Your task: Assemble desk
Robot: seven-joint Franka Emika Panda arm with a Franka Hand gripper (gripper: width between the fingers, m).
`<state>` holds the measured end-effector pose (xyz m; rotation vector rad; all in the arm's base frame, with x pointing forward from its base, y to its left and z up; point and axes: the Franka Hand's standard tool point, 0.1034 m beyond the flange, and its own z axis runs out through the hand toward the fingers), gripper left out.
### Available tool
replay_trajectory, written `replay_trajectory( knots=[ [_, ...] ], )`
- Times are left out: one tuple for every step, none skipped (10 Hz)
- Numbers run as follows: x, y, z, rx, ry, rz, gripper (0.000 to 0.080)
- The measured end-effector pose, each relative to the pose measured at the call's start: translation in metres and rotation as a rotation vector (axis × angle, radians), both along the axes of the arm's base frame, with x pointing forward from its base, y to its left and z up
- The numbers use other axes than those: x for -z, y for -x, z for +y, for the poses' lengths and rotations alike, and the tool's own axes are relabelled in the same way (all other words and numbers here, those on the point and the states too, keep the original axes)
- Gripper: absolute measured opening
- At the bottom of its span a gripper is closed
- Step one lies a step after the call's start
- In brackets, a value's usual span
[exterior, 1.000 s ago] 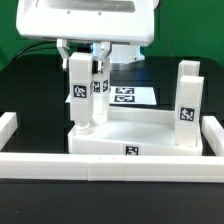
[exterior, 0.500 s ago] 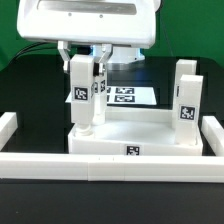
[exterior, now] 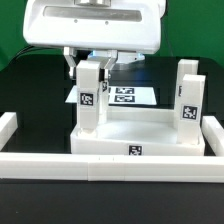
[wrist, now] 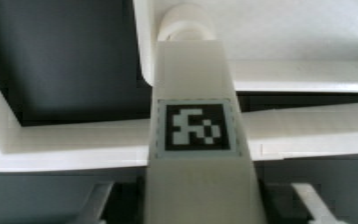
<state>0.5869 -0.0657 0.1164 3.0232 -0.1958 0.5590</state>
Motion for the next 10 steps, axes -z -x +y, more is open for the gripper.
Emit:
replay_trajectory(
  knots=[
    [0.001,0.001,-0.003,0.005,0.002,-0.003,0.0289],
    [0.001,0.002,-0.009,0.021,-0.002,-0.005,0.0289],
    [0.001,0.003,-0.016,0.041,-0.010,-0.006,0.0289],
    [0.001,0.003,-0.017,0.047,-0.012,-0.009,0.0289],
    [0.001,0.003,-0.017,0.047,-0.011,-0.014,0.0289],
    [0.001,0.003,-0.018,0.049,-0.009,-0.019,0.0289],
    [0.001,0.003,-0.018,0.048,-0.009,-0.019,0.0289],
    [0.001,0.004,-0.018,0.048,-0.009,-0.018,0.0406],
    [0.002,0.004,-0.018,0.048,-0.009,-0.017,0.0406],
    [0.002,0.004,-0.019,0.047,-0.008,-0.016,0.0573]
  ],
)
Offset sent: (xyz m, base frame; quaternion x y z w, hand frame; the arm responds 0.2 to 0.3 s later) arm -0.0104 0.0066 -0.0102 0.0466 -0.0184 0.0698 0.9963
